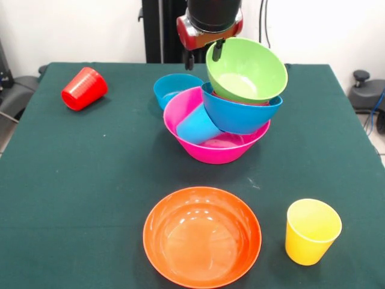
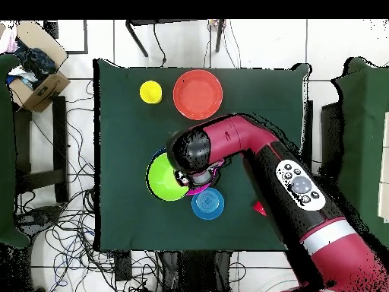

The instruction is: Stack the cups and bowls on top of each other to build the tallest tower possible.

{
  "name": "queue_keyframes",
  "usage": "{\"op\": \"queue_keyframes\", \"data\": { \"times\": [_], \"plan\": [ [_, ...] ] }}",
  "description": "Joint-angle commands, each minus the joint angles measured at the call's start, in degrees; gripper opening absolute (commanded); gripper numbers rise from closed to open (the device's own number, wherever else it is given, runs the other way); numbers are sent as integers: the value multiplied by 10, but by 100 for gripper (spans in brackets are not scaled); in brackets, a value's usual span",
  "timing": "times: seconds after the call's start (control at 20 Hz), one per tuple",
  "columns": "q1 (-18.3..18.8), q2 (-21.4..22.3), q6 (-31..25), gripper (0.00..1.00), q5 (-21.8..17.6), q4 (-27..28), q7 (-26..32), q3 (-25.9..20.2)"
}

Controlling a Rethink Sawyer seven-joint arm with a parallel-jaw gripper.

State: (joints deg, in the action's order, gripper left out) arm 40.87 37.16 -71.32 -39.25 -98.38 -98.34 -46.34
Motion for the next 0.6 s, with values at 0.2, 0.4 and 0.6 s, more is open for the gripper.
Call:
{"op": "queue_keyframes", "data": {
  "times": [0.2, 0.4, 0.6],
  "plan": [
    [-3, -6, -57, 100, -8, 47, 169, -4],
    [-1, -1, -77, 100, -8, 63, 198, -14],
    [9, 11, -85, 100, -9, 80, 223, -27]
  ]
}}
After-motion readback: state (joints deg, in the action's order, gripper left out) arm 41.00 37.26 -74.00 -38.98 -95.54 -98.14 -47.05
